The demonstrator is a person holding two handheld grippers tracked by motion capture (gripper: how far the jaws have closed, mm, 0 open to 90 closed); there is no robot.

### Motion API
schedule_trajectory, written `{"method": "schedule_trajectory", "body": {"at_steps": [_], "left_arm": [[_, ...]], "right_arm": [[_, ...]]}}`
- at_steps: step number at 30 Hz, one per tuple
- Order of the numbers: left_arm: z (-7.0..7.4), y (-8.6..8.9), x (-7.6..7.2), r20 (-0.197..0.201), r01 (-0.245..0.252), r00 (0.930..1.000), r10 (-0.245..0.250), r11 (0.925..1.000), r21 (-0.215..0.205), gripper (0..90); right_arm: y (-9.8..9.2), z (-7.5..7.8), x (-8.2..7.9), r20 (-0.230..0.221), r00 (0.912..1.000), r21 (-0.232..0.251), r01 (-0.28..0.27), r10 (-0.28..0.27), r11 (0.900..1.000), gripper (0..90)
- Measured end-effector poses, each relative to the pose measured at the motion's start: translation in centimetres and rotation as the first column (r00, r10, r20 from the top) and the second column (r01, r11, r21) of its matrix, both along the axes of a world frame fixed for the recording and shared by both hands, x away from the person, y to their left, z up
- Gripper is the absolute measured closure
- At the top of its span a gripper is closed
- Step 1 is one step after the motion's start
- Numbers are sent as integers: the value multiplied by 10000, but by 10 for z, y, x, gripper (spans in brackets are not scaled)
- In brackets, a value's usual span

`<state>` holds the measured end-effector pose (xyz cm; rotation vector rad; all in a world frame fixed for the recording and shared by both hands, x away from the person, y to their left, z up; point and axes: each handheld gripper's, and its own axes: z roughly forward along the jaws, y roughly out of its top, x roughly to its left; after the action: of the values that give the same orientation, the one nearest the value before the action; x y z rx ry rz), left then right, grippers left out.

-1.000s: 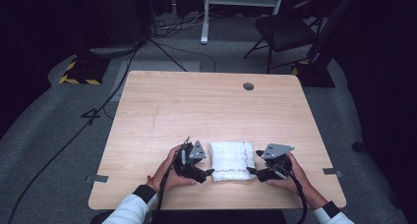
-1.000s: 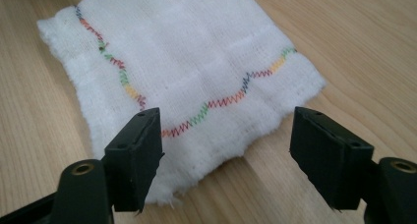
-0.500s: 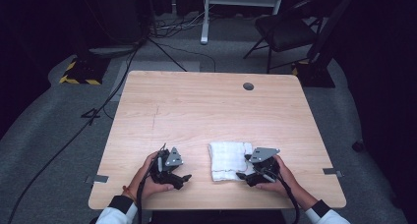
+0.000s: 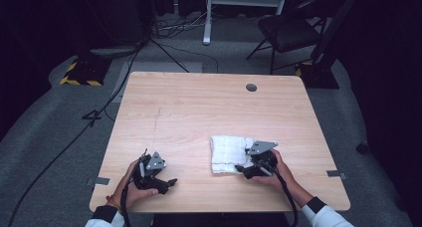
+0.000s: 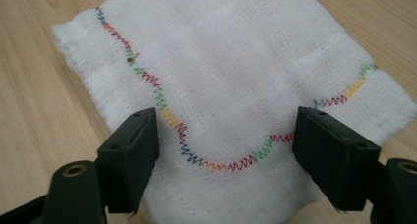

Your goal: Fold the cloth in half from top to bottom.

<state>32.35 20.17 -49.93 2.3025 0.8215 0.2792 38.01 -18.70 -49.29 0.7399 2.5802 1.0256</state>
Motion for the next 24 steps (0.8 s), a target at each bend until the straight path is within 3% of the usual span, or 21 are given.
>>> {"method": "schedule_trajectory", "body": {"at_steps": [10, 24], "left_arm": [[-4, 1, 5, 246, -279, 9993, 285, 9993, -244, 151], [-4, 1, 5, 316, -346, 9989, 355, 9990, -267, 151]], "right_arm": [[0, 0, 36, -122, 9995, 43, -291, 291, 9996, 262], [20, -1, 84, -84, 10000, 228, 0, 2, 9997, 260]]}}
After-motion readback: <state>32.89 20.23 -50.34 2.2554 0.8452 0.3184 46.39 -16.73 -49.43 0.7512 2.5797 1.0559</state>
